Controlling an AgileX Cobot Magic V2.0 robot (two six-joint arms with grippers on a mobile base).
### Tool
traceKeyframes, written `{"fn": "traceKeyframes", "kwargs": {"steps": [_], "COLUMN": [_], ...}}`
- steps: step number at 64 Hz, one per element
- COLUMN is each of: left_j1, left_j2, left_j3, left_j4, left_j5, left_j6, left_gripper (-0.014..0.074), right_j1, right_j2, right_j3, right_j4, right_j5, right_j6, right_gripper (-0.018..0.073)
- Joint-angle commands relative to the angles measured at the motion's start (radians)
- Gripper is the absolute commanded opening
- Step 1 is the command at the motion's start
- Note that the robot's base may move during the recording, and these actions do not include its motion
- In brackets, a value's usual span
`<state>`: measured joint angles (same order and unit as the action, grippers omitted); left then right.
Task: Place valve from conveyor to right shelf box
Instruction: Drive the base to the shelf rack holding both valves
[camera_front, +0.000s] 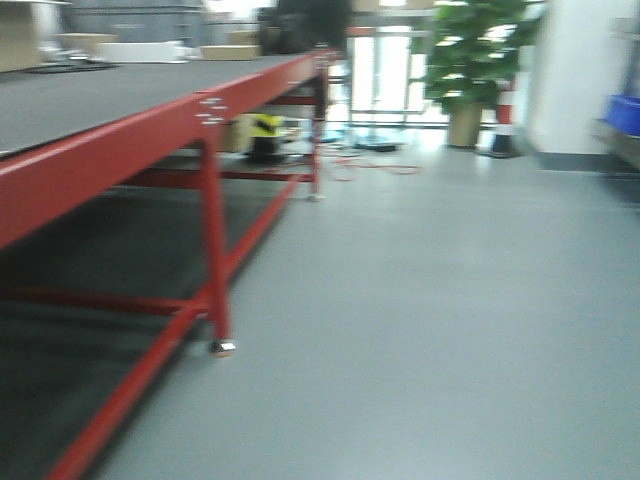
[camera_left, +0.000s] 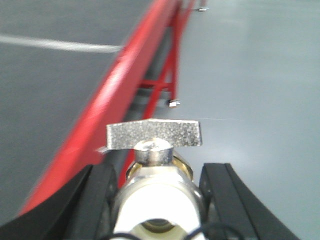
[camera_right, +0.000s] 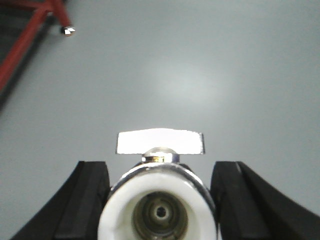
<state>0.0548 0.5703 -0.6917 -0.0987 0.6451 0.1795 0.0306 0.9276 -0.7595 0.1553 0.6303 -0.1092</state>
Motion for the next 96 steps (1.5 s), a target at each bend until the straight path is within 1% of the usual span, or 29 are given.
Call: {"fn": "traceKeyframes", "kwargs": {"steps": [1, 96], "left_j1": [-0.004, -0.004], "left_j2": [-0.006, -0.006], "left_j3": [-0.004, -0.004], "left_j4": [-0.012, -0.012], "left_j5": [-0.059, -0.059], "left_j6": [-0.007, -0.007], "left_gripper": [-0.0111, -0.0111], "right_j1": [-0.004, -0.004], "right_j2": [-0.013, -0.013], "right_j3": [-0.006, -0.006], "right_j4": [-0.003, -0.003], "right_j5": [-0.063, -0.063], "right_j6": [-0.007, -0.007], "right_gripper": [-0.0163, -0.0163]}}
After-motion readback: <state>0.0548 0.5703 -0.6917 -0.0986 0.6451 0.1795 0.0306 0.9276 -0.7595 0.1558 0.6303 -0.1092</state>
